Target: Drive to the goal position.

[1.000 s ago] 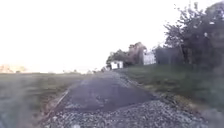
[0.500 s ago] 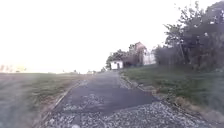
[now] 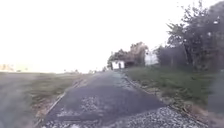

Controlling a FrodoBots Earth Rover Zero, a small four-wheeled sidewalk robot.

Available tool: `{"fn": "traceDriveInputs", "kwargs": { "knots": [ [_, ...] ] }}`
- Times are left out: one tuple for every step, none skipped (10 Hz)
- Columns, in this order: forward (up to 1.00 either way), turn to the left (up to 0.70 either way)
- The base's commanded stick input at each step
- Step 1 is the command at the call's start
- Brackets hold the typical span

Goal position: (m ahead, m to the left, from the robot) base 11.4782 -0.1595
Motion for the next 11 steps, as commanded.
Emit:
{"fn": "traceDriveInputs", "kwargs": {
  "knots": [
    [0.70,0.00],
    [0.70,0.00],
    [0.70,0.13],
    [0.70,0.13],
    [0.70,0.13],
    [0.70,0.13],
    [0.70,0.13],
    [0.70,0.13],
    [0.70,0.13],
    [0.70,0.14],
    [0.70,0.14]
  ]
}}
